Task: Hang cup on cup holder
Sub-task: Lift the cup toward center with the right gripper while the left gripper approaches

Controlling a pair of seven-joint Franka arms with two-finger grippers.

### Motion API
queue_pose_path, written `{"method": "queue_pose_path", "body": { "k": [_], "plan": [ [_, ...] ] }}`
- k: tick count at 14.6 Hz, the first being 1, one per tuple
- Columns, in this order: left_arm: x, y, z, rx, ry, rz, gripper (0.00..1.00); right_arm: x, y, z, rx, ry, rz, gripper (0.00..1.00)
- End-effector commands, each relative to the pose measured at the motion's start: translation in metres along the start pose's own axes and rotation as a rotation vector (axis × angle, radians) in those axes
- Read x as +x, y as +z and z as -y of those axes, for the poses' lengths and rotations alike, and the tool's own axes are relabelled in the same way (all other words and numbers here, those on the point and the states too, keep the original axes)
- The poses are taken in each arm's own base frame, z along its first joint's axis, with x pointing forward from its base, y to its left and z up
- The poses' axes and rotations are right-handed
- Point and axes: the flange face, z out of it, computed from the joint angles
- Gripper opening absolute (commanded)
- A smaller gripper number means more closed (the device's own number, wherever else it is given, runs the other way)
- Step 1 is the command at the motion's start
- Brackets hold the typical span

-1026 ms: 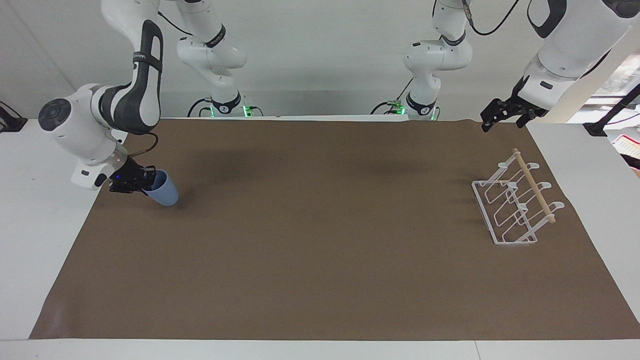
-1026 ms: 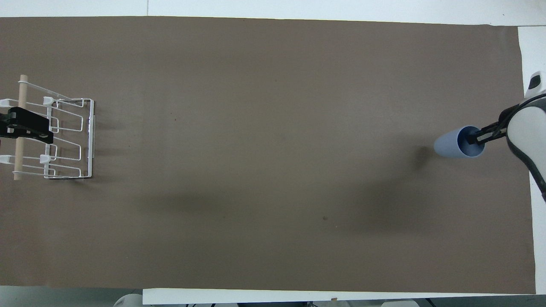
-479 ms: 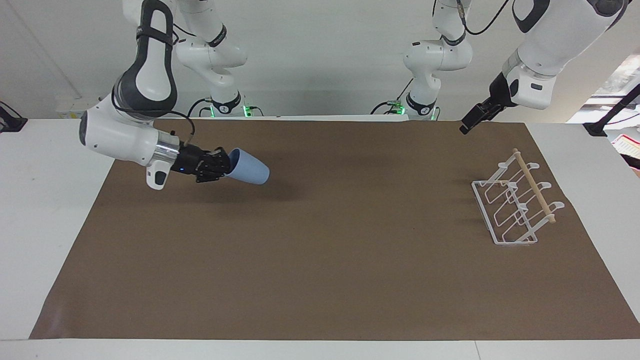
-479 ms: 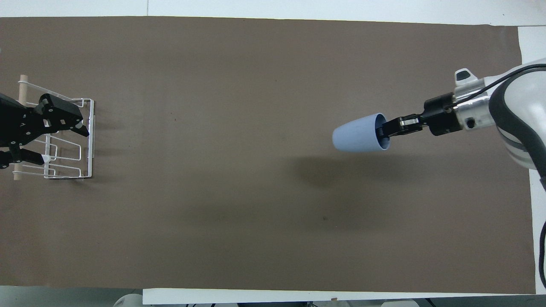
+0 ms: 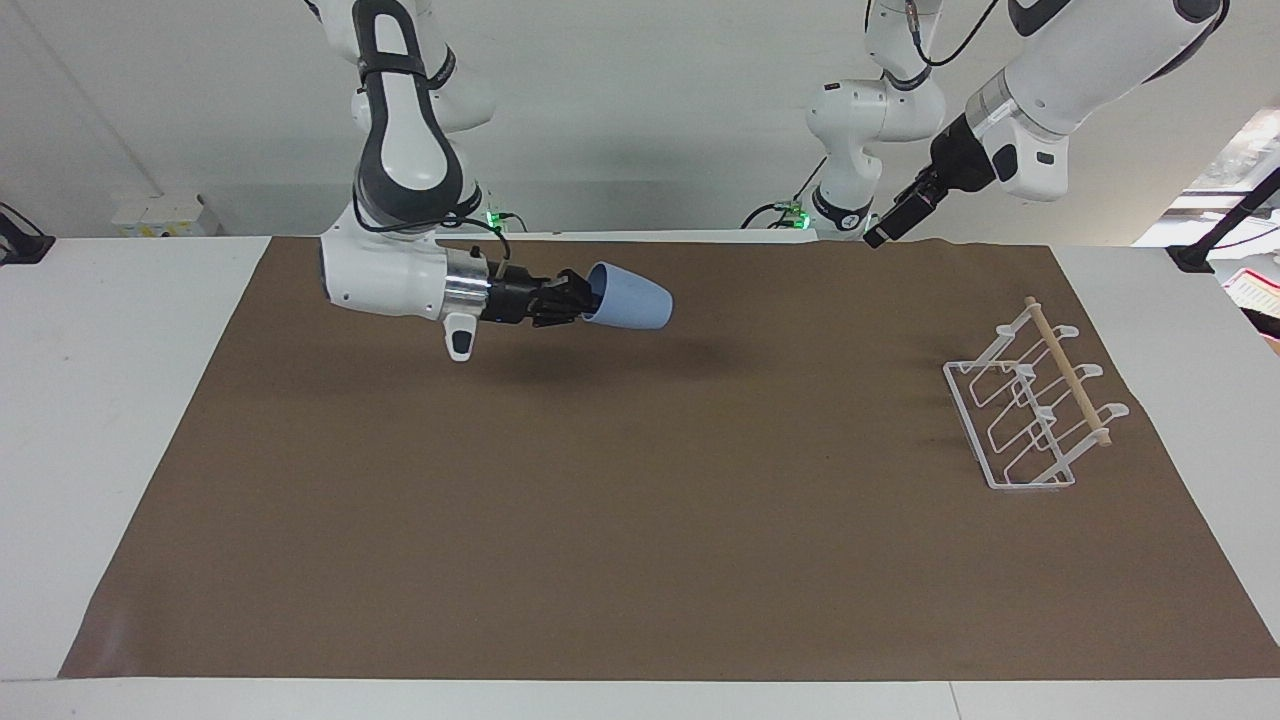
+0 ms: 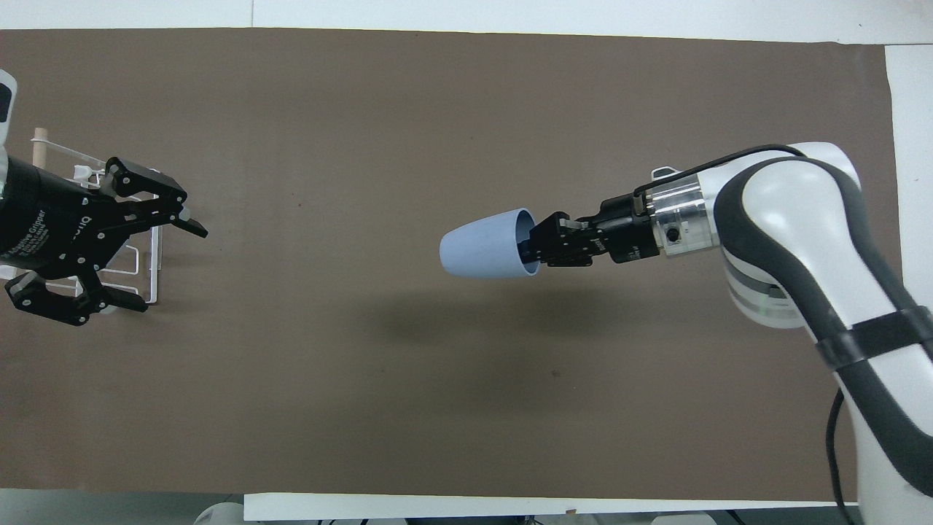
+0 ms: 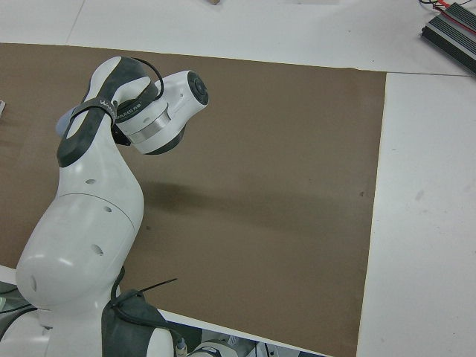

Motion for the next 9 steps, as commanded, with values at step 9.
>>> {"method": "queue_pose_path", "body": {
  "k": [9],
  "plan": [
    [-0.016, 0.044, 0.000, -0.129, -0.492, 0.097, 1.00, -0.051, 0.128, 0.046, 0.085, 0.125, -0.160, 0.02]
  ]
}}
